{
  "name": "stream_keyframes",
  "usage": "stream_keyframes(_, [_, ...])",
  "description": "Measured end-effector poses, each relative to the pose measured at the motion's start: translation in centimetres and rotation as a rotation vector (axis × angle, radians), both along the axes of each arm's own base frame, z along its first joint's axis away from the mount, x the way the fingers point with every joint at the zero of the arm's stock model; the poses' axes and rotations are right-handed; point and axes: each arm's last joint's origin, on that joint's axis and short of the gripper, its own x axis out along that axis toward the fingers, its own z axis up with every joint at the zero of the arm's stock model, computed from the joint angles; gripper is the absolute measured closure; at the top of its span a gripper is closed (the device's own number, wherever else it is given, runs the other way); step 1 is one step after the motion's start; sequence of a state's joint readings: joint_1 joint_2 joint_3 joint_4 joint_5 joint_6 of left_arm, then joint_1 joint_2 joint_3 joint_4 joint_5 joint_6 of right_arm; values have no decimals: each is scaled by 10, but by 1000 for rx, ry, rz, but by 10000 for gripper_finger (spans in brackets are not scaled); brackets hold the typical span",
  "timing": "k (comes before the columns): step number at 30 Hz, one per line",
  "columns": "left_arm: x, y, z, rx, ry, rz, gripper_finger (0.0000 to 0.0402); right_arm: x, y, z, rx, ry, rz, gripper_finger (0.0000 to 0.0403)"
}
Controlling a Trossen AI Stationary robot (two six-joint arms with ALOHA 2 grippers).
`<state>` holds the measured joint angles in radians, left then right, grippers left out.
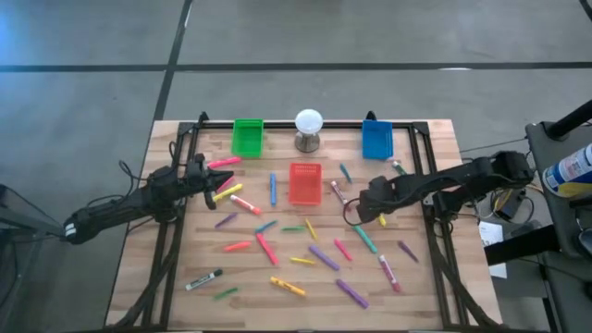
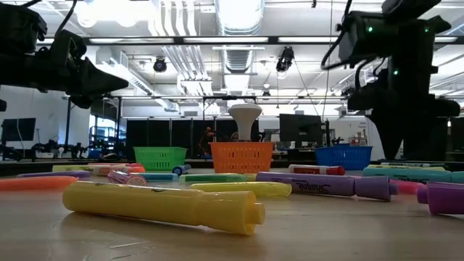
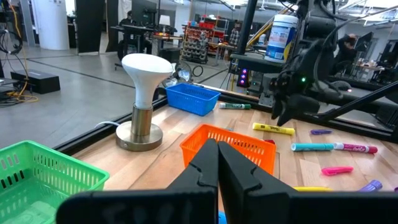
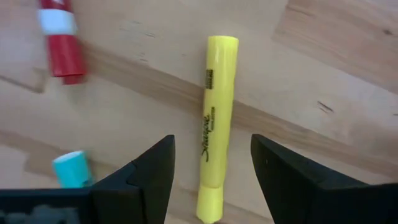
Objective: Pick & Place Markers
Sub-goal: Put the top yellow highlighter into the blue bin
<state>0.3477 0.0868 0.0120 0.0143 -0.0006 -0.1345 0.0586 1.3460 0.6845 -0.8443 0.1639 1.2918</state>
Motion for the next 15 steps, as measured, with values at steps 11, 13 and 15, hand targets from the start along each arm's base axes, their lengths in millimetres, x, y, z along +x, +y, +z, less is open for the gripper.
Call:
stream_keyframes(11, [0,0,0,0,0,0,399,17,2,-28,10,57,35,284])
stream_keyframes(13, [0,0,0,0,1,0,399,19,2,-30,16,61,68,306])
stream_keyframes(15, [0,0,0,0,0,0,399,19,2,-30,19,54,95,328])
